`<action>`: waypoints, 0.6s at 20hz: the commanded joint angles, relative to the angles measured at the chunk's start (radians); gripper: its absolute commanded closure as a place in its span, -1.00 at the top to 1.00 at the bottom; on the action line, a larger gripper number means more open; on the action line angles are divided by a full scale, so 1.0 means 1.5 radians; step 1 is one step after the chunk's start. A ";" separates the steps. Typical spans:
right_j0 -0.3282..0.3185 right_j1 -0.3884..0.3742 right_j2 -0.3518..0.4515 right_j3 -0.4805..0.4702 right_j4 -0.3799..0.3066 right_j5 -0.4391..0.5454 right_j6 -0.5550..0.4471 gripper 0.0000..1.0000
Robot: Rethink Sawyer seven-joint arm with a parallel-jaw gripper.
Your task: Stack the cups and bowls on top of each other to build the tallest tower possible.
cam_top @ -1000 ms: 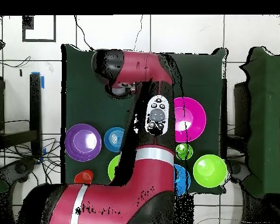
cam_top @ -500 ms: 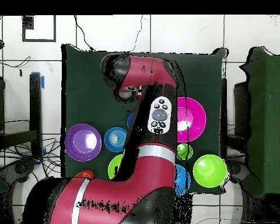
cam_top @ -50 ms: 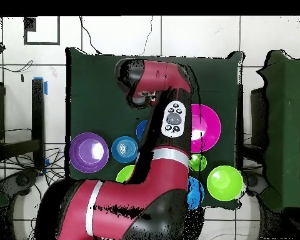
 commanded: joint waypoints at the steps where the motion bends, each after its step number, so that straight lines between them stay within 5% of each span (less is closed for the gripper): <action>1: 0.011 0.022 0.026 0.005 0.024 0.010 0.169 1.00; 12: 0.050 -0.055 0.007 0.141 0.052 0.022 0.251 1.00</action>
